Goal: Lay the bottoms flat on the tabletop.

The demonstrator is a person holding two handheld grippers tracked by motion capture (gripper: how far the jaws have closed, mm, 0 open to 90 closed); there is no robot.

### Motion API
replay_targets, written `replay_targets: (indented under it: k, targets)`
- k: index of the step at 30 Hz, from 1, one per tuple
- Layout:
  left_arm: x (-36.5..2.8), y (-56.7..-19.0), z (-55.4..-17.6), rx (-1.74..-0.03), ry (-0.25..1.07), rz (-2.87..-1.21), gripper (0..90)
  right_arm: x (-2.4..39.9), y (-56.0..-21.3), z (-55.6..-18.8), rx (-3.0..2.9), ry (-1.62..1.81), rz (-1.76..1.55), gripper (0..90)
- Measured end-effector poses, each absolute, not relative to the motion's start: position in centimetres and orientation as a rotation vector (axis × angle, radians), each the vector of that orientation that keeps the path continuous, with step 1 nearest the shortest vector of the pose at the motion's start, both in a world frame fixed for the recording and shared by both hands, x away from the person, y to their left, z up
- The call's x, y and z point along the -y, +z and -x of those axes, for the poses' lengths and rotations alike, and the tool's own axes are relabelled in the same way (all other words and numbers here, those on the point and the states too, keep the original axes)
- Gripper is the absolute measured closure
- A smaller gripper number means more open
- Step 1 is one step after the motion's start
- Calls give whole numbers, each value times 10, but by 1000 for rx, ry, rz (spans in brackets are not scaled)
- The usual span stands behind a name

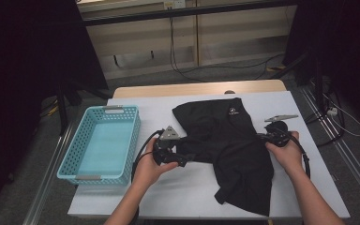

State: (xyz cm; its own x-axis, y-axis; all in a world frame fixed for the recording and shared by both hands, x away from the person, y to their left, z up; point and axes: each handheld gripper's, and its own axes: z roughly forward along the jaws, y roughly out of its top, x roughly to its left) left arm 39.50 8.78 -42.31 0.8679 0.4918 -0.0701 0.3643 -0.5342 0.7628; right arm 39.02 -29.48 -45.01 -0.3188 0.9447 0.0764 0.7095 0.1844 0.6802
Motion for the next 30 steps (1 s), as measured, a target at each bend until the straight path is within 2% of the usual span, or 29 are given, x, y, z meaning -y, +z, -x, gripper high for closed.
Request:
replay_targets:
  k: [2,9,30]
  targets:
    - [-88,-423,-395,-615,191,-2191,211,299,-450,-389,-2098,907,-1576,888]
    - [-85,-424,-396,-620,190,-2195,208,303,-446,-391,-2040,905,-1546,610]
    - [-91,-421,-399,-632,208,-2194,193,300,-449,-436,-1947,952,-1634,615]
